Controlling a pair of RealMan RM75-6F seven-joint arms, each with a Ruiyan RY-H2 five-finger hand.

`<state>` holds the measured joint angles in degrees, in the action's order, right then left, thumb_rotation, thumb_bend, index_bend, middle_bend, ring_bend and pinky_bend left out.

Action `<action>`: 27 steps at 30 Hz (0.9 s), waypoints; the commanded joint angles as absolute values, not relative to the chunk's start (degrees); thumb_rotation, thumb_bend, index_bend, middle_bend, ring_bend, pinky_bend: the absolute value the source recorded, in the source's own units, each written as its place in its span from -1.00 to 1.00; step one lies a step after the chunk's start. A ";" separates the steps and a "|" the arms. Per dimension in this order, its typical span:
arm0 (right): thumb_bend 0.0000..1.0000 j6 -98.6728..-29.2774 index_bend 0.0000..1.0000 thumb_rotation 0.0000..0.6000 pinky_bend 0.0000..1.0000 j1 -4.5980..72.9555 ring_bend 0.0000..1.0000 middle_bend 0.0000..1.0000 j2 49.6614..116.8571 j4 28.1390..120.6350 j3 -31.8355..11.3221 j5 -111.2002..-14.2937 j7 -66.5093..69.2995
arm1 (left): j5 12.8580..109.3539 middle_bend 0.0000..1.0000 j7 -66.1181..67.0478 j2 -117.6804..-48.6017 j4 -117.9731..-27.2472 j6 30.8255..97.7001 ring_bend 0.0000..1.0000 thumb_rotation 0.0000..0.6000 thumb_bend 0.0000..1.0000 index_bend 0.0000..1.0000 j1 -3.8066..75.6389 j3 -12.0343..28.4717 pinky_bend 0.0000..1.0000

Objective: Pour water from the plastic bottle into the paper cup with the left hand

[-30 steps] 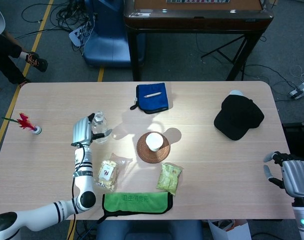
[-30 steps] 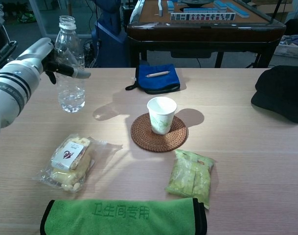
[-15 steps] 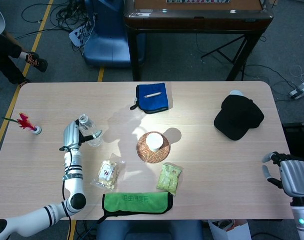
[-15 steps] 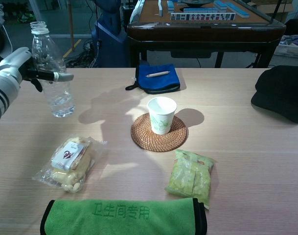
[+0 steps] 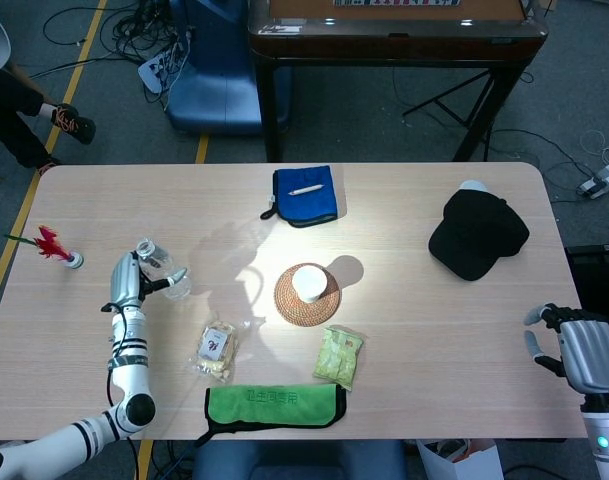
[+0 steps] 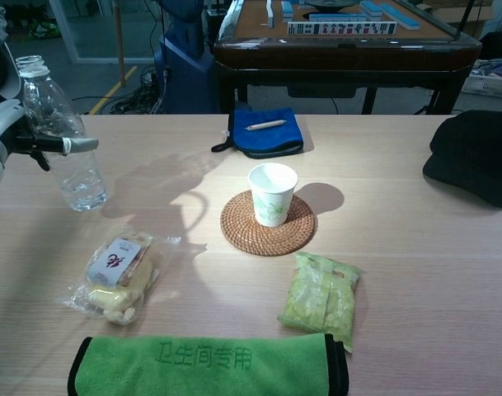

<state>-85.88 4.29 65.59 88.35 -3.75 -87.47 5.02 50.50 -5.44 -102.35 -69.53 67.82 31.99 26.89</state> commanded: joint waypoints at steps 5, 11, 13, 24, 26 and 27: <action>-0.12 -85.98 0.04 1.00 0.00 4.25 0.00 -0.04 65.57 88.41 -3.76 -87.46 4.94 | 51.54 0.58 -7.26 -102.35 -67.74 66.96 0.15 1.00 -0.83 0.39 31.01 26.10 0.17; -0.12 -85.99 0.04 1.00 0.00 4.26 0.00 -0.04 65.55 88.46 -3.71 -87.52 4.87 | 52.32 0.56 -9.04 -102.36 -66.06 66.18 0.12 1.00 -0.83 0.36 30.20 25.56 0.13; -0.12 -86.01 0.04 1.00 0.00 4.25 0.00 -0.04 65.54 88.49 -3.70 -87.54 4.84 | 52.62 0.54 -9.73 -102.47 -65.33 65.93 0.11 1.00 -0.83 0.35 29.93 25.36 0.13; -0.12 -85.96 0.04 1.00 0.00 4.26 0.00 -0.04 65.60 88.53 -3.66 -87.52 4.69 | 54.97 0.48 -14.20 -104.15 -60.58 64.74 0.06 1.00 -0.83 0.31 29.41 24.64 0.10; -0.12 -85.96 0.04 1.00 0.00 4.26 0.00 -0.04 65.59 88.54 -3.66 -87.51 4.69 | 55.27 0.46 -14.80 -104.41 -59.95 64.51 0.03 1.00 -0.83 0.30 29.45 24.63 0.09; -0.12 -85.99 0.04 1.00 0.00 4.25 0.00 -0.04 65.60 88.53 -3.65 -87.52 4.69 | 55.58 0.44 -15.15 -104.60 -59.63 64.52 0.01 1.00 -0.83 0.30 29.51 24.64 0.08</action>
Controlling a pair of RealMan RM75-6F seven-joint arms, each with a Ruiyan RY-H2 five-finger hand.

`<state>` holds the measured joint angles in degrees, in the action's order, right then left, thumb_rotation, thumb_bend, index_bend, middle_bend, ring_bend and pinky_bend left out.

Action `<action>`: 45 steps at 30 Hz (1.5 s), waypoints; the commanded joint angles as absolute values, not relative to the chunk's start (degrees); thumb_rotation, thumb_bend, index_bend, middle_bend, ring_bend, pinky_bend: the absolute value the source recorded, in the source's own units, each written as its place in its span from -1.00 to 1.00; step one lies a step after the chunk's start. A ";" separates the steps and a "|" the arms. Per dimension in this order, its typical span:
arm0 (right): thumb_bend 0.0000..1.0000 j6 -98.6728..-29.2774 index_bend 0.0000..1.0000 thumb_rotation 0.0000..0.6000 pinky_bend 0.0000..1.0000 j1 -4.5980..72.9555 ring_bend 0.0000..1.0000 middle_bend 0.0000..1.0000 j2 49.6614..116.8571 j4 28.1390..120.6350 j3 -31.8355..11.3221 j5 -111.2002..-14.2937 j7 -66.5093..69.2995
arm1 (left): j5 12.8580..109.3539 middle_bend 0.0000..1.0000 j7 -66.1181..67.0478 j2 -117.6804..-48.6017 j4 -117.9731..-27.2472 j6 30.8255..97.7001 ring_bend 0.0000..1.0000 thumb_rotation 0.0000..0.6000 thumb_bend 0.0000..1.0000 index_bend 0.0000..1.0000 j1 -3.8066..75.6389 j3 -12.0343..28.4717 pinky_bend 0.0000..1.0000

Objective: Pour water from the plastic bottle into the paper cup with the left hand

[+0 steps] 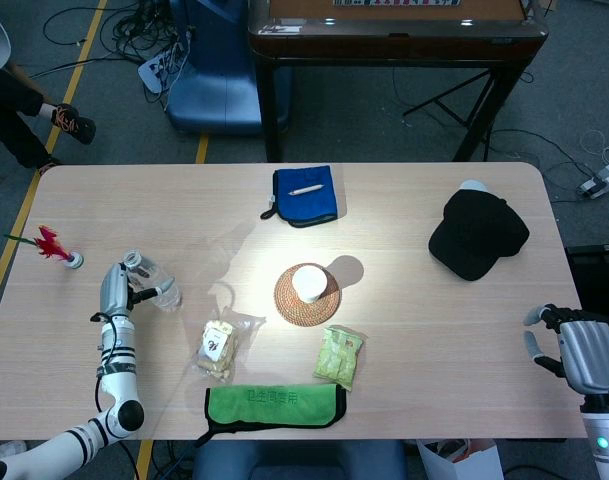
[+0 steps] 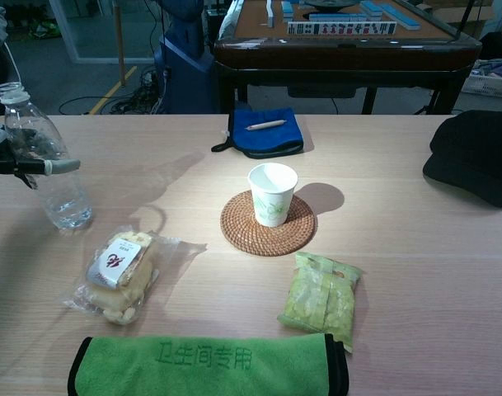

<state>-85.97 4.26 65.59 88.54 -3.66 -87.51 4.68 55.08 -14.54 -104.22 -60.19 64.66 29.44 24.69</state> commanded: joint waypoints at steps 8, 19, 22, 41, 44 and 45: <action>-0.12 -86.06 0.04 1.00 0.00 4.24 0.00 -0.04 65.56 88.53 -3.64 -87.59 4.83 | 57.10 0.20 -16.53 -105.19 -57.86 64.03 -0.19 1.00 -0.83 0.24 29.49 24.16 0.00; -0.12 -85.88 0.04 1.00 0.00 4.28 0.00 -0.04 65.52 88.60 -3.59 -87.55 4.71 | 58.29 -0.13 -18.10 -104.76 -57.76 62.67 -0.36 1.00 -0.83 0.00 29.18 23.76 -0.11; -0.12 -85.91 0.04 1.00 0.00 4.28 0.00 -0.04 65.53 88.65 -3.57 -87.59 4.65 | 58.03 -0.25 -17.66 -104.41 -58.19 61.90 -0.42 1.00 -0.83 -0.12 29.05 23.59 -0.14; -0.12 -85.82 0.04 1.00 0.00 4.32 0.00 -0.04 65.57 88.58 -3.58 -87.51 4.70 | 56.73 -0.77 -16.23 -101.42 -62.83 59.02 -0.73 1.00 -1.00 -1.00 28.41 23.60 -0.33; -0.12 -85.78 0.04 1.00 0.00 4.33 0.00 -0.04 65.59 88.59 -3.56 -87.51 4.65 | 56.46 -0.84 -15.98 -100.53 -64.43 58.77 -0.76 1.00 -1.00 -1.00 28.19 23.65 -0.35; -0.12 -85.77 0.04 1.00 0.00 4.33 0.00 -0.04 65.59 88.60 -3.55 -87.52 4.64 | 56.42 -0.85 -15.96 -100.33 -64.82 58.76 -0.77 1.00 -1.00 -1.00 28.12 23.65 -0.36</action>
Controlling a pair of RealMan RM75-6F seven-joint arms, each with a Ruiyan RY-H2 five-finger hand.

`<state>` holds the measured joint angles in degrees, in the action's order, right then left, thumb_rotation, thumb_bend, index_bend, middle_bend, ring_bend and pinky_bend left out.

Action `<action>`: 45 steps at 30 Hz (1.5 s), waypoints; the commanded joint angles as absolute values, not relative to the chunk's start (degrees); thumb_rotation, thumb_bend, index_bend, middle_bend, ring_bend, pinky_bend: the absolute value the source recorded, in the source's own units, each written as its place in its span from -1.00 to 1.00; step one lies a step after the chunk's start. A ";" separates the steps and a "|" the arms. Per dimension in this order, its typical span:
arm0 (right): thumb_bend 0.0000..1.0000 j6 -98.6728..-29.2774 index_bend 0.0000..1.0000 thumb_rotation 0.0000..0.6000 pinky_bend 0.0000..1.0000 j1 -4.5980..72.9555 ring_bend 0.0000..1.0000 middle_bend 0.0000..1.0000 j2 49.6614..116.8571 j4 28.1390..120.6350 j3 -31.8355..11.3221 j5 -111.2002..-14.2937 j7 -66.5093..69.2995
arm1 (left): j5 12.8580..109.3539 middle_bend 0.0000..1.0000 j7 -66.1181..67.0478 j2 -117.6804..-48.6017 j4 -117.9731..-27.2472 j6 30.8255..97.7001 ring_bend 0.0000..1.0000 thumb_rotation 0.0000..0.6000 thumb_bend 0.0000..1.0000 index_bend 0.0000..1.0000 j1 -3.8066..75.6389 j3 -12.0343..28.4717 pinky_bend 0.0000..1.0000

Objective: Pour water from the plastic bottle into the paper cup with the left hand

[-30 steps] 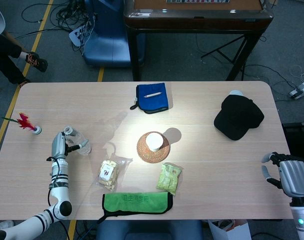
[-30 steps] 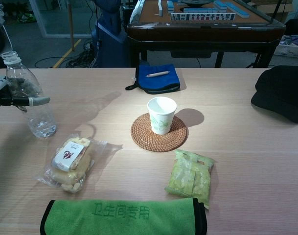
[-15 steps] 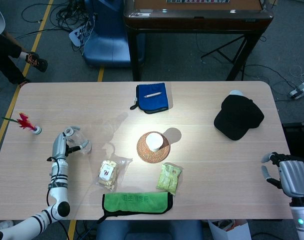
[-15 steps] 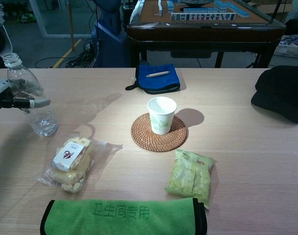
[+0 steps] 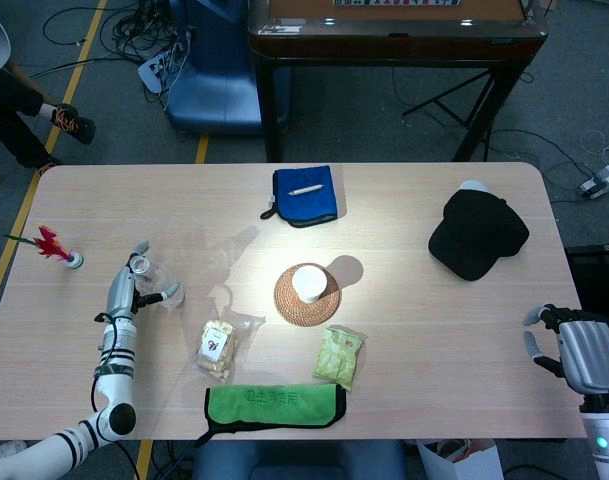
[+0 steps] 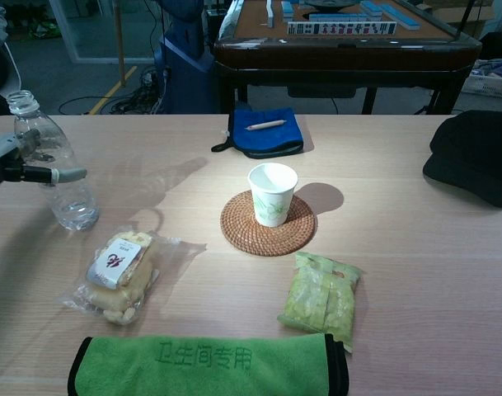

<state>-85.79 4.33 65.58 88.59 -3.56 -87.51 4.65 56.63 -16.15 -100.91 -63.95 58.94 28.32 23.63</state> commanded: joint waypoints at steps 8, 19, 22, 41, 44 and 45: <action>-0.12 -85.87 0.04 1.00 0.00 4.31 0.00 -0.04 65.51 88.62 -3.57 -87.56 4.82 | 55.89 -0.94 -15.35 -99.08 -67.44 58.59 -0.82 1.00 -1.00 -1.00 27.62 23.35 -0.41; -0.12 -85.84 0.04 1.00 0.00 4.32 0.00 -0.04 65.53 88.60 -3.47 -87.69 4.78 | 56.09 -1.00 -14.85 -97.73 -70.48 59.59 -0.87 1.00 -1.00 -1.00 26.72 22.67 -0.44; -0.12 -85.83 0.04 1.00 0.00 4.34 0.00 -0.04 65.54 88.66 -3.44 -87.75 4.67 | 56.22 -1.00 -14.90 -97.39 -71.23 59.93 -0.91 1.00 -1.00 -1.00 26.42 22.50 -0.45; -0.12 -85.90 0.04 1.00 0.00 4.33 0.00 -0.04 65.58 88.77 -3.26 -88.08 4.45 | 58.66 -1.00 -14.71 -89.79 -80.29 61.18 -1.00 1.00 -1.00 -1.00 22.17 19.07 -0.53; -0.12 -85.86 0.04 1.00 0.00 4.35 0.00 -0.04 65.74 88.77 -3.16 -88.22 4.14 | 59.94 -1.00 -14.86 -87.15 -82.66 61.32 -1.00 1.00 -1.00 -1.00 21.03 17.90 -0.54; -0.12 -85.85 0.04 1.00 0.00 4.36 0.00 -0.04 65.78 88.79 -3.13 -88.24 4.03 | 60.39 -1.00 -14.96 -86.35 -83.30 61.35 -1.00 1.00 -1.00 -1.00 20.67 17.50 -0.54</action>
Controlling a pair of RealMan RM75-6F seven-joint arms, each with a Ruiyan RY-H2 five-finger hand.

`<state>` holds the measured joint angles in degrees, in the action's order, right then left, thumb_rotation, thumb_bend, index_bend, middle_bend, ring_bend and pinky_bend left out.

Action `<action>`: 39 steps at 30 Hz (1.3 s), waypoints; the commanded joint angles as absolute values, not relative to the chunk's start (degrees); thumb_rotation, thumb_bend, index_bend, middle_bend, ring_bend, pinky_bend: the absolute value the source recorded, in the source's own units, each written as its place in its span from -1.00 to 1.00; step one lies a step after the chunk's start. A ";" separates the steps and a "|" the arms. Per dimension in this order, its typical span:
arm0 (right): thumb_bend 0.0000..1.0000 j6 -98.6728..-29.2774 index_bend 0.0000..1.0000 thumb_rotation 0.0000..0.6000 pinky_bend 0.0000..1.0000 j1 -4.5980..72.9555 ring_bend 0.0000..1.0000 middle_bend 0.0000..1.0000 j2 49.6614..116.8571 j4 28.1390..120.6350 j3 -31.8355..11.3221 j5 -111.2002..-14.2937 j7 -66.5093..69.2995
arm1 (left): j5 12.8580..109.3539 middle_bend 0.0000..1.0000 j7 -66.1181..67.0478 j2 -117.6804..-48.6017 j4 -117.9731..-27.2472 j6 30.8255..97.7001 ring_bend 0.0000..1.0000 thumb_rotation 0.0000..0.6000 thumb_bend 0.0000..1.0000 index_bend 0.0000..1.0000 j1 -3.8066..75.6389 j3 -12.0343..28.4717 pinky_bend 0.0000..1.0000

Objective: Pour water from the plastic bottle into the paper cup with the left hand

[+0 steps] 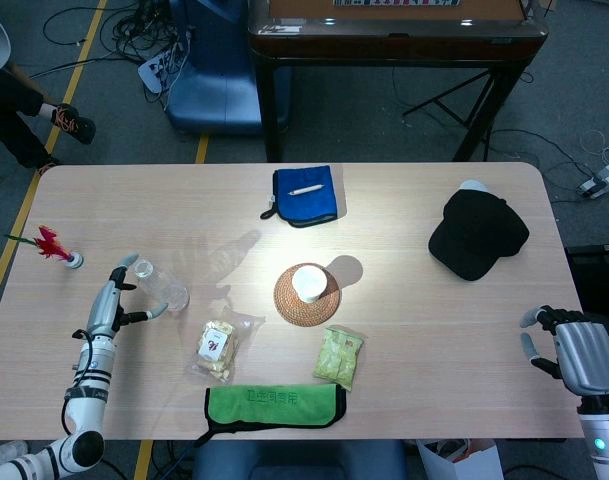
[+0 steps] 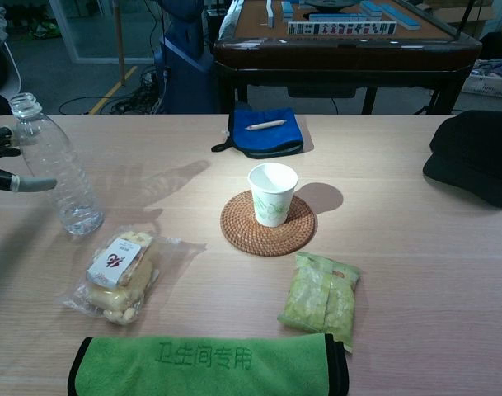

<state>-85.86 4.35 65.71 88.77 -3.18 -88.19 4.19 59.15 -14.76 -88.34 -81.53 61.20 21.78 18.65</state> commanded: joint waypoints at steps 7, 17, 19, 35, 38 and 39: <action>-0.12 -85.73 0.04 1.00 0.00 4.39 0.00 -0.04 66.07 88.85 -2.99 -88.31 3.16 | 65.47 -1.00 -16.84 -81.07 -85.99 62.74 -1.00 1.00 -1.00 -1.00 18.03 14.25 -0.55; -0.12 -85.76 0.04 1.00 0.00 4.34 0.00 -0.04 66.24 88.96 -3.13 -87.91 2.07 | 73.77 -1.00 -16.91 -76.52 -85.63 68.32 -1.00 1.00 -1.00 -1.00 14.89 9.96 -0.55; -0.12 -85.78 0.04 1.00 0.00 4.32 0.00 -0.04 66.28 88.94 -3.20 -87.78 1.80 | 76.56 -1.00 -15.41 -76.47 -84.34 71.18 -1.00 1.00 -1.00 -1.00 14.30 9.05 -0.55; -0.12 -84.36 0.04 1.00 0.00 4.71 0.00 -0.04 67.45 88.99 -2.97 -86.94 -2.01 | 89.38 -0.22 -0.91 -77.13 -81.97 83.27 -0.46 1.00 -1.00 -0.28 11.06 2.67 -0.05; -0.12 -84.63 0.04 1.00 0.00 4.58 0.00 -0.04 67.31 89.20 -2.81 -87.24 -2.09 | 88.73 -0.10 2.34 -76.85 -83.67 83.21 -0.34 1.00 -1.00 -0.18 10.48 2.20 0.08; -0.12 -84.79 0.04 1.00 0.00 4.51 0.00 -0.04 67.23 89.27 -2.80 -87.32 -2.03 | 88.45 -0.09 3.59 -76.79 -84.19 83.21 -0.33 1.00 -1.00 -0.16 10.31 2.13 0.09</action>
